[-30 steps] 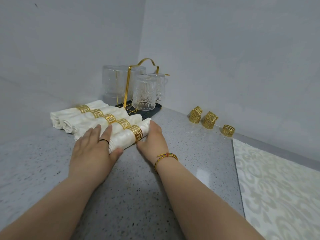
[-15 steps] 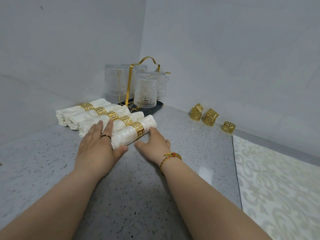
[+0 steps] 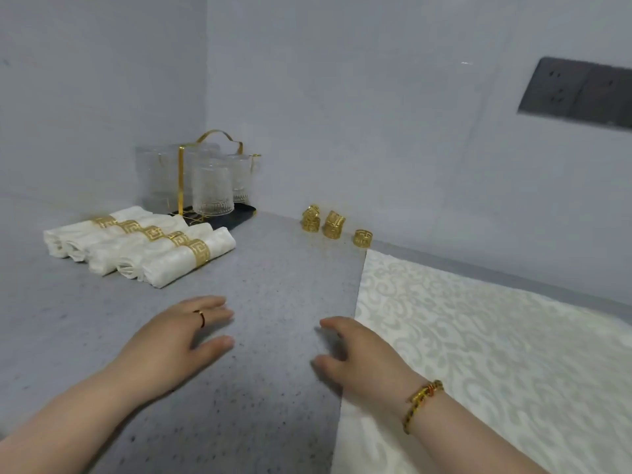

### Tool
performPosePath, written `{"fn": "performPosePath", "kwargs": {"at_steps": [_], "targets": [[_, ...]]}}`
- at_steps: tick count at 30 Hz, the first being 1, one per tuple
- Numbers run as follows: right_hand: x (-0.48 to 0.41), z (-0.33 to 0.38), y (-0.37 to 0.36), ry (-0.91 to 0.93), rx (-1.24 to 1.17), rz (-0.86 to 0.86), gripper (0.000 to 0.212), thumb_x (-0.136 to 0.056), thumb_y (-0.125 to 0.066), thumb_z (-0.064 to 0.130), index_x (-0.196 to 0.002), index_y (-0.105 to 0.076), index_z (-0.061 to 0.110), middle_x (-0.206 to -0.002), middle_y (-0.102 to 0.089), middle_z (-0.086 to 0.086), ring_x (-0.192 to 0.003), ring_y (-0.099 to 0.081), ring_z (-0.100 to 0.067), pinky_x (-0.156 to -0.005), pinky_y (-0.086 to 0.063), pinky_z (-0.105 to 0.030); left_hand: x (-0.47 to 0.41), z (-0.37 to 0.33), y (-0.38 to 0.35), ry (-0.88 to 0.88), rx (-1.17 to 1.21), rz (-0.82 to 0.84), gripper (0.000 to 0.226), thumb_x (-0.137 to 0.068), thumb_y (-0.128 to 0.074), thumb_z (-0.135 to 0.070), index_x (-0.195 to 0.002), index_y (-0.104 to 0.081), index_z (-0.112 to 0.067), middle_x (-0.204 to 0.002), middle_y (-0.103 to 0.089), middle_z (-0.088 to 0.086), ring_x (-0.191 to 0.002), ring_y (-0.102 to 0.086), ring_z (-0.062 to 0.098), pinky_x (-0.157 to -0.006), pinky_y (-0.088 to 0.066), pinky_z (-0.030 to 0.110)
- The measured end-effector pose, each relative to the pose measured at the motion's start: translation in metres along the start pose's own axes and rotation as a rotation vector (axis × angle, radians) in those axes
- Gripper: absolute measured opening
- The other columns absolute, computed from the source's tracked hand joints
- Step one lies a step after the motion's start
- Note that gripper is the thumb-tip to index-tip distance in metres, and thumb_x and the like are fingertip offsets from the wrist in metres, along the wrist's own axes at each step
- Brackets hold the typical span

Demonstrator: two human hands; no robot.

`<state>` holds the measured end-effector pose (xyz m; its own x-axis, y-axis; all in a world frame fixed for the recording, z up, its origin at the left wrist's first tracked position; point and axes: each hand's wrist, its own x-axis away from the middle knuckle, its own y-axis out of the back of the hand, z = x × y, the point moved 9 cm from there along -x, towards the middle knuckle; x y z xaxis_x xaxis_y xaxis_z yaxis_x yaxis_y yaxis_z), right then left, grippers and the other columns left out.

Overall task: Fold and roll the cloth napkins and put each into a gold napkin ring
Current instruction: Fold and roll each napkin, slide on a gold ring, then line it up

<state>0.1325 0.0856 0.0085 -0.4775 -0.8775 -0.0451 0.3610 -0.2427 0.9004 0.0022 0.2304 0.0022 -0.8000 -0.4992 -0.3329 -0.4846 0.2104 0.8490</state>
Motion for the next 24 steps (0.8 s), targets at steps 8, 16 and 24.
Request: {"fn": "performPosePath", "kwargs": {"at_steps": [8,16,24], "targets": [[0.119,-0.082,0.038,-0.157,-0.036,-0.123,0.042,-0.087,-0.053,0.040,-0.126,-0.041,0.036,-0.118,-0.051,0.021,-0.113,-0.048,0.001,-0.093,-0.037,-0.016,0.039,-0.137,-0.073,-0.183,0.333,0.491,0.050,-0.027,-0.036,-0.096,-0.067,-0.052,-0.072,-0.108,-0.032,-0.058,-0.105,-0.037,-0.028,-0.084,-0.026,-0.008],[0.152,-0.093,0.018,-0.015,-0.343,-0.013,0.047,-0.054,-0.060,0.076,-0.097,-0.052,0.058,-0.116,-0.044,0.037,-0.117,-0.034,0.022,-0.103,-0.025,-0.006,0.058,-0.163,-0.095,-0.194,0.441,0.486,0.060,-0.023,-0.049,-0.093,-0.077,-0.057,-0.069,-0.111,-0.032,-0.058,-0.110,-0.029,-0.032,-0.086,-0.022,-0.008],[0.154,-0.061,0.009,0.298,-0.101,-0.019,0.070,-0.057,-0.053,0.065,-0.118,-0.058,0.033,-0.121,-0.033,0.036,-0.120,-0.010,0.024,-0.093,-0.007,0.009,0.056,-0.154,-0.089,-0.117,0.507,0.316,0.023,-0.043,-0.076,-0.067,-0.054,-0.068,-0.048,-0.092,-0.054,-0.049,-0.097,-0.046,-0.026,-0.085,-0.033,-0.005]]}}
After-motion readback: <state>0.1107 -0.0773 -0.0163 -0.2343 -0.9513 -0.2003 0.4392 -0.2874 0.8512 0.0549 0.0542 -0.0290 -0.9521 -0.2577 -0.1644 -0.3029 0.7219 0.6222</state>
